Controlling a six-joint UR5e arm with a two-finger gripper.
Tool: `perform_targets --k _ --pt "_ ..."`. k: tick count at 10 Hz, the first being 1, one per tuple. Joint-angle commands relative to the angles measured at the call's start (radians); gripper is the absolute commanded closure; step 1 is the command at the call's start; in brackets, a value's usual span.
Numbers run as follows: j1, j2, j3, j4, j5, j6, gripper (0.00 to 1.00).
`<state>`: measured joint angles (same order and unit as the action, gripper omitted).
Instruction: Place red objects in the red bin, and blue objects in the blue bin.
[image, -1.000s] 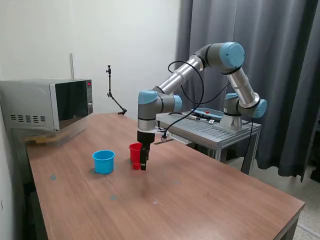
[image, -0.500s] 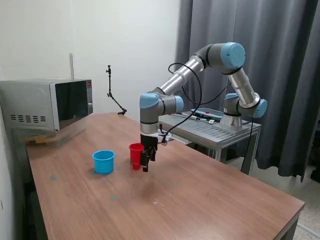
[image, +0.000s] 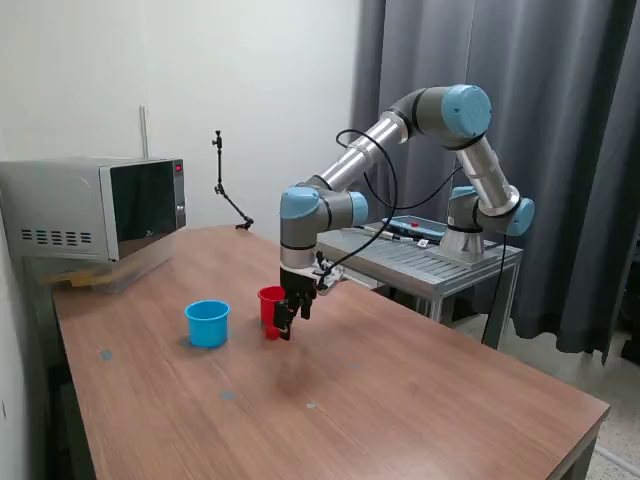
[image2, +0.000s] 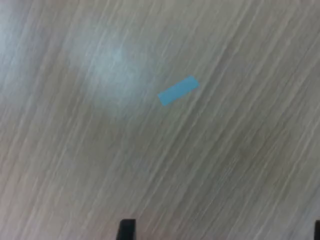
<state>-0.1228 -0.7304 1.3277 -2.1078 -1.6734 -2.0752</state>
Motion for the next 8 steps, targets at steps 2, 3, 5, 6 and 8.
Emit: perform_targets --k 2,3,5,6,8 --pt "-0.001 0.002 -0.002 0.000 -0.003 0.078 0.00" --pt "-0.003 0.005 -0.008 0.000 -0.003 0.095 0.00" --pt "-0.011 0.017 -0.019 0.000 -0.008 0.141 0.00" --pt "-0.012 0.025 -0.025 0.000 -0.023 0.156 0.00" --pt "-0.024 0.031 -0.033 0.000 -0.045 0.190 0.00"
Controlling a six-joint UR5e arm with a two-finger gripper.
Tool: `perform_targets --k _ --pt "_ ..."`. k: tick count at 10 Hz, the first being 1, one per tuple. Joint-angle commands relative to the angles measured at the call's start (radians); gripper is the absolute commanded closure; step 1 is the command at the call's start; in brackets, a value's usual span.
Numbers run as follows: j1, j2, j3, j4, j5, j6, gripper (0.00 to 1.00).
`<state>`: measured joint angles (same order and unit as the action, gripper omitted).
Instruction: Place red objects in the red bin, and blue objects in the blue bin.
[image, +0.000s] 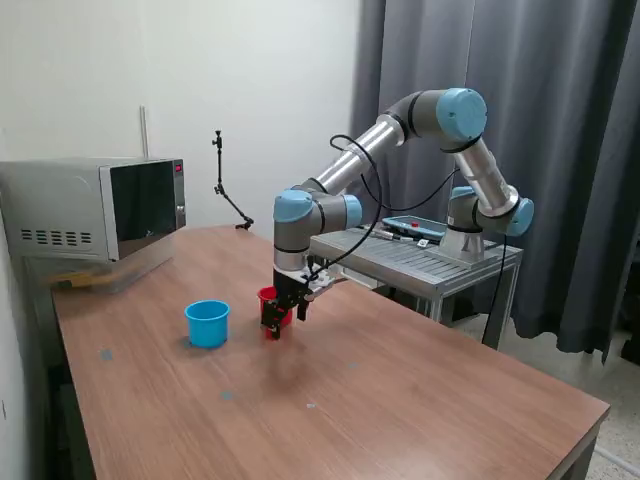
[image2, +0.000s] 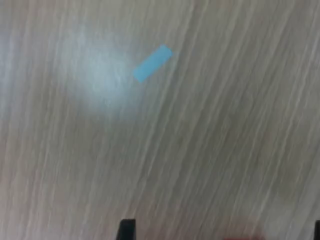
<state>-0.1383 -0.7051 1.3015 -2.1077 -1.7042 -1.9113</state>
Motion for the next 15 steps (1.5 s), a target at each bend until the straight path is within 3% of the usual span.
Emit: perform_targets --k 1,3,7,11,15 --pt "-0.017 0.006 -0.005 0.000 -0.015 0.035 0.00" --pt "-0.038 0.007 -0.008 -0.002 -0.034 0.050 0.00" --pt "-0.040 0.007 -0.010 -0.002 -0.031 0.057 0.00" --pt "-0.038 0.006 -0.005 -0.005 0.014 0.057 0.00" --pt "-0.033 0.006 0.001 -0.006 0.018 0.057 0.00"
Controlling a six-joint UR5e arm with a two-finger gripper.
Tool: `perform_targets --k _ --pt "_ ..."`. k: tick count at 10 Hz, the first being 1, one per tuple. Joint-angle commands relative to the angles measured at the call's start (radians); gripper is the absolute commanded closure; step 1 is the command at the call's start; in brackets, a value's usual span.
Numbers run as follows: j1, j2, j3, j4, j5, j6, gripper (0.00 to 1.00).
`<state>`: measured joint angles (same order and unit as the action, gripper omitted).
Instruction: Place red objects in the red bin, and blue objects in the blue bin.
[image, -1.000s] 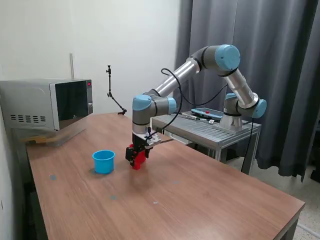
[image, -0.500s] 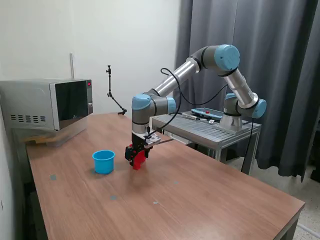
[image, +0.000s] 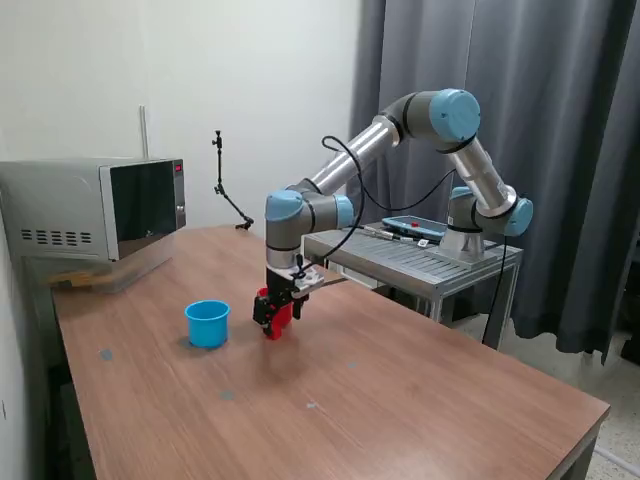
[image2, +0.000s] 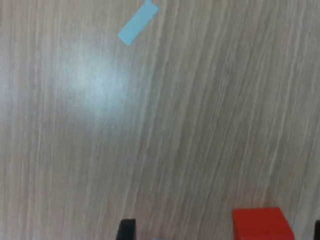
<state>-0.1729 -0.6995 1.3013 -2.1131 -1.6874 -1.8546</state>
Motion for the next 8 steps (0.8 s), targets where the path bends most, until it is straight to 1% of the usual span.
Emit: perform_targets --k 1,2,8 --pt "0.001 0.000 0.001 0.001 0.002 0.002 0.00" --pt "0.001 0.000 -0.002 -0.001 0.000 0.002 1.00" --pt "0.001 0.000 -0.007 -0.002 0.000 0.011 1.00"
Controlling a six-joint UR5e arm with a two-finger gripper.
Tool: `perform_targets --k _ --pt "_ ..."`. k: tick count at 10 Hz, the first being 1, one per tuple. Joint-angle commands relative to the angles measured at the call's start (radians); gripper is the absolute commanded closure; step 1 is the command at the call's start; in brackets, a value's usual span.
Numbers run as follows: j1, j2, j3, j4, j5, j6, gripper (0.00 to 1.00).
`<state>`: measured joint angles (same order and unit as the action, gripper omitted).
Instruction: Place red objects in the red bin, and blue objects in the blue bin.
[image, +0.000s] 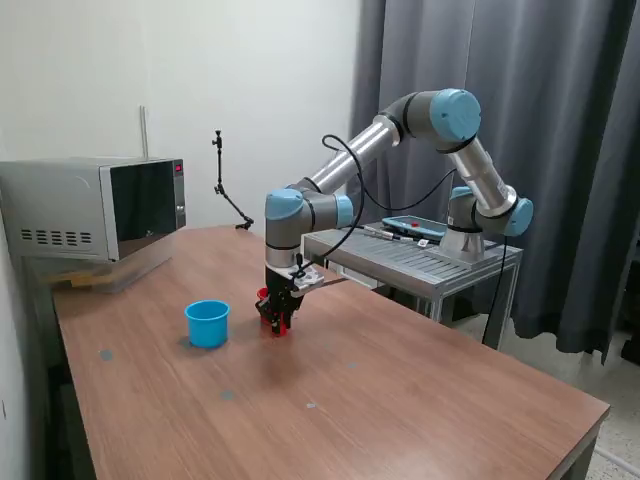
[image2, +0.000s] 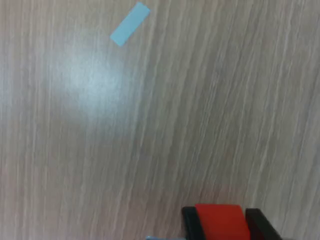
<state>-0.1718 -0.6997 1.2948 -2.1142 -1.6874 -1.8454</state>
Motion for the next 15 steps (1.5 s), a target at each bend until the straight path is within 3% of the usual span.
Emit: perform_targets --k 1,6,9,11,12,15 --pt "0.000 0.000 0.000 -0.001 0.000 0.002 1.00" --pt "0.006 -0.003 -0.034 -0.006 -0.003 -0.008 1.00" --pt "0.009 -0.062 -0.034 -0.006 -0.012 -0.025 1.00" --pt "0.011 -0.133 -0.022 -0.006 -0.060 -0.029 1.00" --pt "0.011 -0.167 0.022 -0.006 -0.077 -0.028 1.00" --pt "0.008 -0.217 0.107 -0.020 -0.078 -0.023 1.00"
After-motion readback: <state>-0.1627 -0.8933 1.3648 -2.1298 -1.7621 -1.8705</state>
